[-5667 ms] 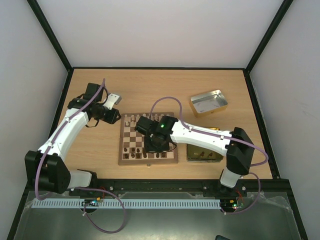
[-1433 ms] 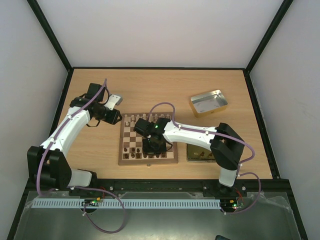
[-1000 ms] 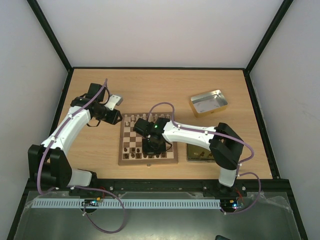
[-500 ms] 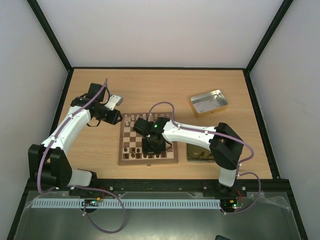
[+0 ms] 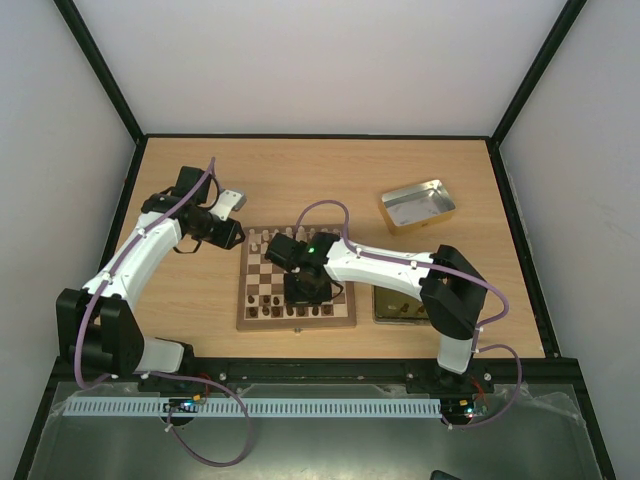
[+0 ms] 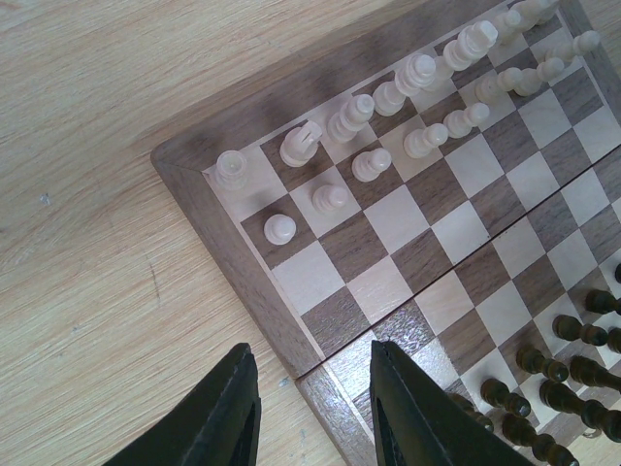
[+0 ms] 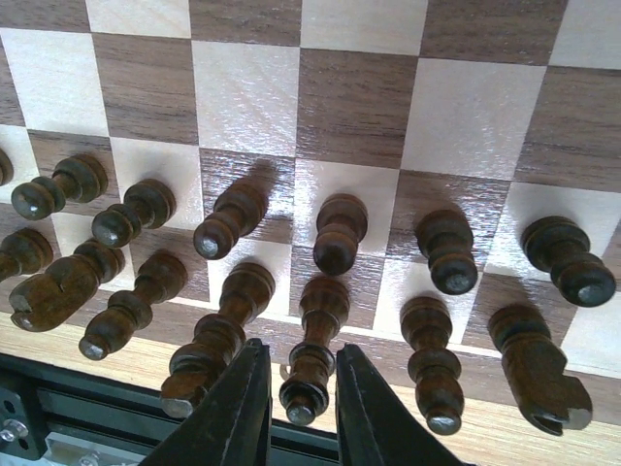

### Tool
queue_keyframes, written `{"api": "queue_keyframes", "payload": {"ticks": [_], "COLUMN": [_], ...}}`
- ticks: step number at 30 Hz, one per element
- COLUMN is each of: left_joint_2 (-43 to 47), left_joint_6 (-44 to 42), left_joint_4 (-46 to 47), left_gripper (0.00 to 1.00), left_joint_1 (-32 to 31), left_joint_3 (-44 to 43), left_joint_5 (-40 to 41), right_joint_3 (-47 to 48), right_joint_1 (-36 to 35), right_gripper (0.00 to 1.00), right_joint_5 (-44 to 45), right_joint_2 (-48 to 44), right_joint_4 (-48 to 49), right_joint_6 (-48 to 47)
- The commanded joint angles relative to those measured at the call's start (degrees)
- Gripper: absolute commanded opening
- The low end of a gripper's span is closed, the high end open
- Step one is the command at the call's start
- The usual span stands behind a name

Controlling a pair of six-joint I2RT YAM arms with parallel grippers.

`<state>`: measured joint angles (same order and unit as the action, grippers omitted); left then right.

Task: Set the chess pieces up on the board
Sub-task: Place the chess piece on the chessboard, then pick up the chess piece from the storage box.

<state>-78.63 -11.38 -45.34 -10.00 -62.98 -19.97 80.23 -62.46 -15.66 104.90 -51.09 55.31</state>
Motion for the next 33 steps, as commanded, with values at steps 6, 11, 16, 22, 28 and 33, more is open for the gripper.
{"api": "queue_keyframes", "payload": {"ticks": [6,11,16,22,28,33], "left_joint_2": [0.35,0.28,0.48,-0.08,-1.67,-3.18], "left_joint_6": [-0.49,-0.49,-0.45,-0.41,-0.40,-0.49], "left_joint_4": [-0.27,-0.24,-0.40,-0.51,-0.39,-0.53], "left_gripper": [0.33,0.33,0.33,0.33,0.33,0.33], "left_joint_1": [-0.08,-0.11,-0.11,-0.11,-0.19,-0.26], "left_joint_3": [-0.30,-0.23,-0.57,-1.23,-2.06,-2.79], "left_joint_5": [-0.85,-0.73,-0.59,-0.78,-0.52,-0.63], "right_joint_3": [3.06,5.53,7.41,-5.12,-19.33,-25.50], "right_joint_1": [0.70,2.18,5.07,12.42,23.95,31.39], "right_gripper": [0.18,0.18,0.18,0.18,0.21,0.22], "right_joint_5": [3.07,4.12,7.14,9.20,8.79,7.18], "right_joint_2": [-1.55,-3.65,-8.25,-20.08,-33.04,-35.48], "right_joint_4": [-4.62,-6.96,-10.83,-14.00,-13.97,-11.74], "right_joint_6": [-0.27,-0.51,0.37,2.07,1.56,-1.44]}}
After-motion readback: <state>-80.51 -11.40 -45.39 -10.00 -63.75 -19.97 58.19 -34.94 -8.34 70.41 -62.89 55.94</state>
